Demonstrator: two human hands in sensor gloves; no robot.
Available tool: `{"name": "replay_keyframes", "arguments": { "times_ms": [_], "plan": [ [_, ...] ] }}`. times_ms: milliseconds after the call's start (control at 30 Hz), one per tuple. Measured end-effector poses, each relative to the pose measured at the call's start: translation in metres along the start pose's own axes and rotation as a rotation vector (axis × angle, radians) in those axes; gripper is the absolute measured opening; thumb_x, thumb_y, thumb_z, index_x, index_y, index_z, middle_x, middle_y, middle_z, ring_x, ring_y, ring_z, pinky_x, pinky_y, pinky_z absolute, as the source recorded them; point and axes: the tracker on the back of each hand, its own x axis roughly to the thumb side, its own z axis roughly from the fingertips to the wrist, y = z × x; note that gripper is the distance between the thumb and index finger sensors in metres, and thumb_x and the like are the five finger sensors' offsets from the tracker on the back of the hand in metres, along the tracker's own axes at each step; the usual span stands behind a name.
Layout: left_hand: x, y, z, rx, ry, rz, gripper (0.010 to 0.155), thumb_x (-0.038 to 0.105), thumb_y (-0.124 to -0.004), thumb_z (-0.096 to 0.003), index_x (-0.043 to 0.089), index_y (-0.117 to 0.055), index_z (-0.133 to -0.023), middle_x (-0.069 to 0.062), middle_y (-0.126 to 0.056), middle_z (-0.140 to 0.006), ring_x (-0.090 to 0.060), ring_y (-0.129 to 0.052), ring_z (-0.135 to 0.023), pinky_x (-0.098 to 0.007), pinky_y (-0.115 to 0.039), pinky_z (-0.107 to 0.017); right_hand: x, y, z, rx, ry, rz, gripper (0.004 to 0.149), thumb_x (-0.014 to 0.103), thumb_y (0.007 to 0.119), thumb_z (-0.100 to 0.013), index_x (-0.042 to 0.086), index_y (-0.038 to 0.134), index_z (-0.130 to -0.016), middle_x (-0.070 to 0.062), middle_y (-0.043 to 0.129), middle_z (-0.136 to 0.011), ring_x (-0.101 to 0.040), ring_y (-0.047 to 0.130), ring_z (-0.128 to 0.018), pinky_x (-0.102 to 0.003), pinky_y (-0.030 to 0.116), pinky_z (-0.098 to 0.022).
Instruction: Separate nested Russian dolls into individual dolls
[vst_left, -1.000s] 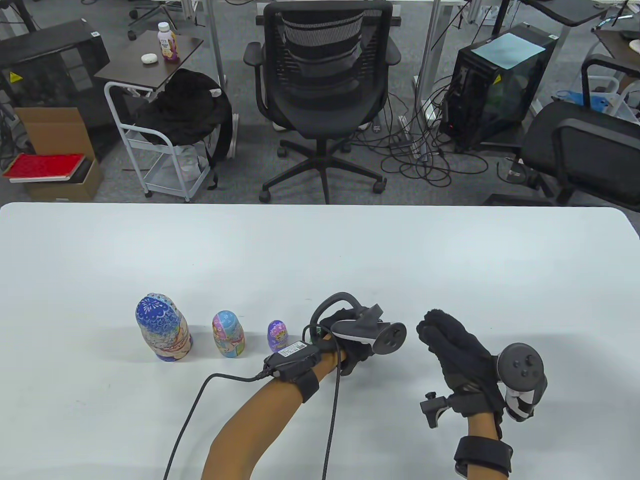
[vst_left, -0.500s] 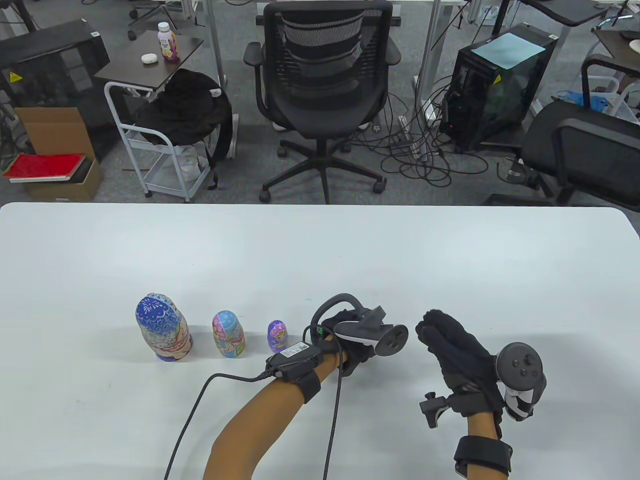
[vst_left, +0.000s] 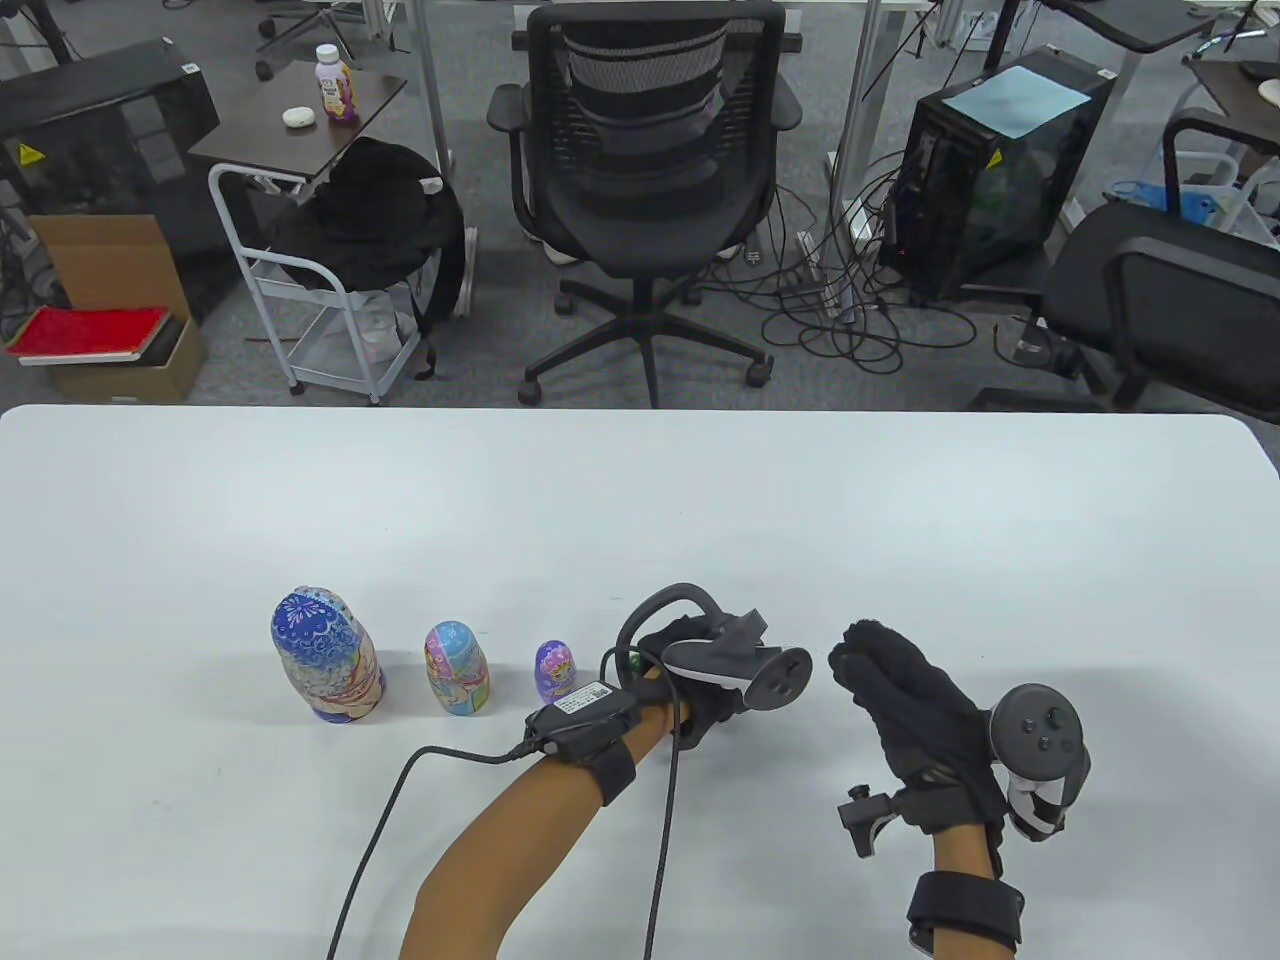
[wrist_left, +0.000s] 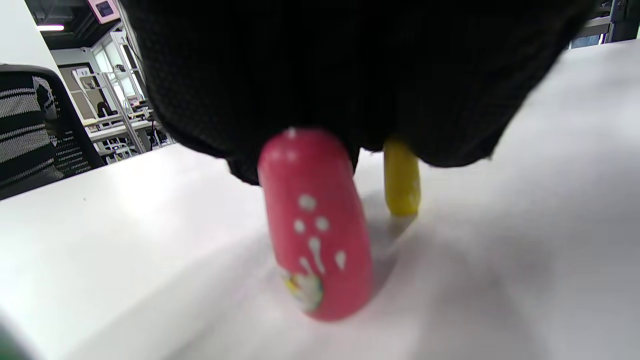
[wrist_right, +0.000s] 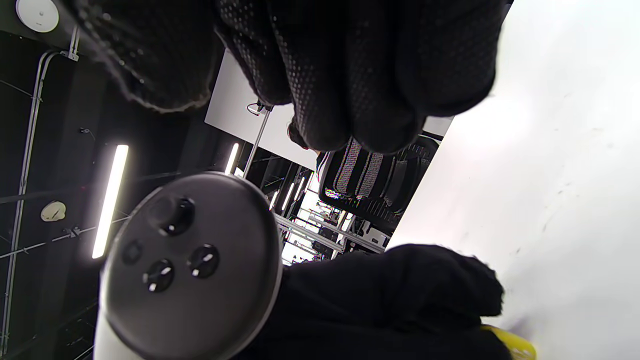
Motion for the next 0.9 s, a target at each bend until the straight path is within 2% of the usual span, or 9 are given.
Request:
{"name": "replay_keyframes", "arguments": {
  "times_ms": [333,567,633,800,900],
  "plan": [
    [0.0,0.024,0.01,0.043,-0.002,-0.015,0.049,0.047,-0.088,-0.048,0.028,-0.082,-0.092,0.0,-0.097,-0.085,-0.022,-0.103,-0.073,-0.037,-0.09,-0.055,0.0,0.0,0.0,0.002,-0.004,-0.003,0.062,0.044,0.083,-0.049,0.004,0.077,-0.096,-0.025,0.097,-0.08,-0.043,0.096,-0.068,-0.05,0.083,-0.05],
    [-0.006,0.053,0.035,0.145,0.003,0.024,0.049,0.049,-0.086,-0.0485,0.027,-0.082,-0.092,-0.001,-0.097,-0.085,-0.023,-0.102,-0.073,-0.037,-0.089,-0.054,0.001,0.004,0.0,0.019,-0.009,0.012,0.062,0.044,0.083,-0.049,0.004,0.077,-0.096,-0.025,0.097,-0.08,-0.043,0.096,-0.068,-0.05,0.083,-0.05],
    [-0.009,0.064,0.048,0.184,0.01,0.031,0.049,0.049,-0.086,-0.0485,0.026,-0.082,-0.092,-0.001,-0.097,-0.085,-0.024,-0.102,-0.073,-0.038,-0.089,-0.054,0.001,0.007,0.0,0.031,-0.013,0.029,0.062,0.044,0.083,-0.049,0.004,0.077,-0.096,-0.025,0.097,-0.08,-0.043,0.096,-0.068,-0.05,0.083,-0.05],
    [-0.021,0.084,0.099,0.294,0.052,0.044,0.05,0.051,-0.084,-0.0496,0.026,-0.082,-0.093,-0.002,-0.097,-0.086,-0.024,-0.102,-0.073,-0.038,-0.089,-0.055,0.004,0.019,0.0,0.084,-0.031,0.077,0.062,0.044,0.083,-0.049,0.004,0.077,-0.097,-0.026,0.096,-0.081,-0.044,0.095,-0.069,-0.051,0.082,-0.051],
    [-0.036,0.083,0.148,0.347,0.117,0.068,0.05,0.052,-0.082,-0.0505,0.026,-0.082,-0.093,-0.002,-0.096,-0.087,-0.025,-0.101,-0.074,-0.039,-0.089,-0.055,0.011,0.031,0.002,0.135,-0.075,0.141,0.063,0.044,0.083,-0.049,0.006,0.075,-0.098,-0.027,0.094,-0.084,-0.045,0.093,-0.072,-0.052,0.081,-0.052]
  ]
}}
